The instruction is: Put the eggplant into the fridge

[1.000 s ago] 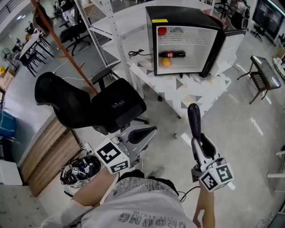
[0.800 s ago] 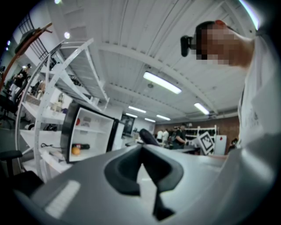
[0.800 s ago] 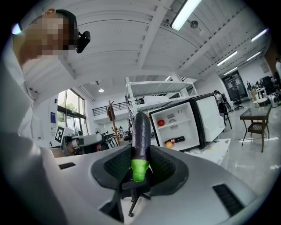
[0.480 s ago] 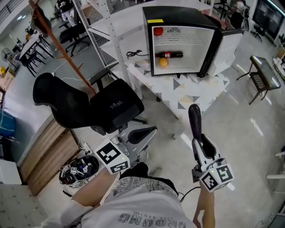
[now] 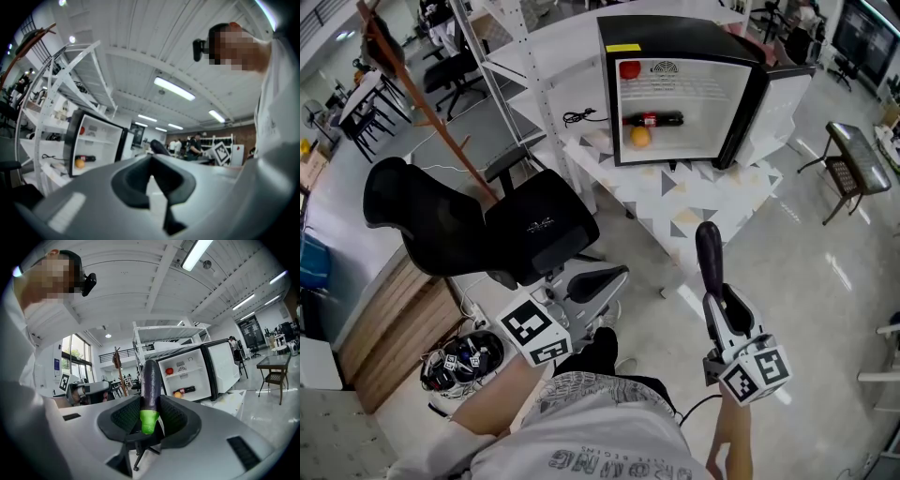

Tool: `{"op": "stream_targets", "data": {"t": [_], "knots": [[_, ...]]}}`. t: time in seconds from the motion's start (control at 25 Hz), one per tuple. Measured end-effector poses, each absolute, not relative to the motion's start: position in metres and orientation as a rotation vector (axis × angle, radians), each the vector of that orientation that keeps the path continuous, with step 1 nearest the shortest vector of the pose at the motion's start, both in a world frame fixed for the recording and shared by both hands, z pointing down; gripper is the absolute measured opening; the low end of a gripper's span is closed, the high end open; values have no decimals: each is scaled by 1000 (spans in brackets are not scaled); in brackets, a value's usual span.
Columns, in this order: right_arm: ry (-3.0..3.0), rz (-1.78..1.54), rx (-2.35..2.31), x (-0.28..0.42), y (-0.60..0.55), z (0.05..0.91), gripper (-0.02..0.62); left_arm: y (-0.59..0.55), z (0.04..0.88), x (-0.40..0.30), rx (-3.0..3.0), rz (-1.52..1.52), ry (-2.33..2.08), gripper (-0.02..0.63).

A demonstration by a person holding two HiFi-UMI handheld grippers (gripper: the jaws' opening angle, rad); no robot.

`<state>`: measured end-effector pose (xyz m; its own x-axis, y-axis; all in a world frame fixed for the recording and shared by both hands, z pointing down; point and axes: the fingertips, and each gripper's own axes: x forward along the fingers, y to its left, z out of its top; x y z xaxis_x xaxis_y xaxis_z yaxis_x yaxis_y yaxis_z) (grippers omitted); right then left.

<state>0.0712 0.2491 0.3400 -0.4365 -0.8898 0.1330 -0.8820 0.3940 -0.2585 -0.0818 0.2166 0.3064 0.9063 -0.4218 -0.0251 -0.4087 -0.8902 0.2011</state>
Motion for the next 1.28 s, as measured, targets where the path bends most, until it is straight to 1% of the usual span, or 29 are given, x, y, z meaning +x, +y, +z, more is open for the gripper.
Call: {"op": "stream_targets", "data": {"t": [0.6, 1.28], "knots": [[2566, -495, -1685, 89, 189, 352, 123, 154, 319, -63, 2864, -81, -589, 6], [2568, -534, -1677, 97, 85, 358, 123, 53, 333, -50, 2831, -67, -567, 6]]}}
